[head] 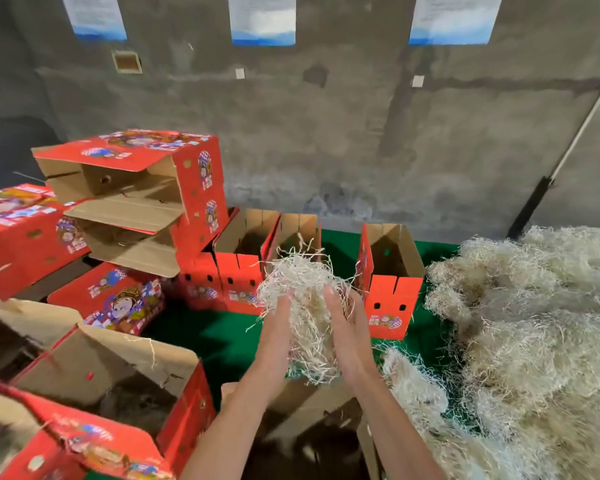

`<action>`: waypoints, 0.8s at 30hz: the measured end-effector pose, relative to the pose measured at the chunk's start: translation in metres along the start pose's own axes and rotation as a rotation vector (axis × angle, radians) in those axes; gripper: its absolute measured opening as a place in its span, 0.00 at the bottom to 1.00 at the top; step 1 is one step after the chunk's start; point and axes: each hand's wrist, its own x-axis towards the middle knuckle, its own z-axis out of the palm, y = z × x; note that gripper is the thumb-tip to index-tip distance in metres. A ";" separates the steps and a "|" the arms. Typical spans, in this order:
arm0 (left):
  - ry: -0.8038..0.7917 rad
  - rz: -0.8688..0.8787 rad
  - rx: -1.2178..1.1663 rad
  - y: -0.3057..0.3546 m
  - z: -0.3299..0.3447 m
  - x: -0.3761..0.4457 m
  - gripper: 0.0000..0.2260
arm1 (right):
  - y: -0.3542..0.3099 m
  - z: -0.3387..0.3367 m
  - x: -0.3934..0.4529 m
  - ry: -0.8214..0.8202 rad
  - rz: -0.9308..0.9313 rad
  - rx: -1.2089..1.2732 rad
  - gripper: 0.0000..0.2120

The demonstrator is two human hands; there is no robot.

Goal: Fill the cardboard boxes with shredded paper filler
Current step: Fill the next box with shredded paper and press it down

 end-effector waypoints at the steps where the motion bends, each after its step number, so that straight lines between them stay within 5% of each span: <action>1: -0.011 0.004 -0.081 -0.003 0.001 -0.006 0.45 | 0.001 0.004 -0.007 0.016 -0.048 -0.032 0.31; 3: 0.034 -0.008 -0.069 -0.009 0.005 -0.018 0.44 | 0.009 0.013 -0.023 0.103 -0.106 -0.120 0.37; 7: 0.204 0.052 0.111 -0.043 0.008 -0.045 0.25 | 0.027 0.022 -0.047 0.270 -0.296 -0.142 0.22; 9: 0.229 0.002 0.056 -0.064 0.001 -0.055 0.18 | 0.036 0.019 -0.062 0.216 -0.260 -0.131 0.19; 11: 0.245 -0.098 0.003 -0.080 -0.008 -0.065 0.29 | 0.051 0.012 -0.078 0.138 -0.229 -0.127 0.15; 13: 0.264 -0.162 0.065 -0.089 -0.015 -0.069 0.33 | 0.061 0.003 -0.091 0.120 -0.151 -0.185 0.23; 20: 0.318 -0.142 0.127 -0.093 -0.038 -0.057 0.34 | 0.060 -0.022 -0.093 0.036 -0.102 -0.318 0.30; 24: 0.436 -0.183 -0.046 -0.080 -0.050 -0.057 0.28 | 0.058 -0.035 -0.089 0.157 0.009 -0.201 0.28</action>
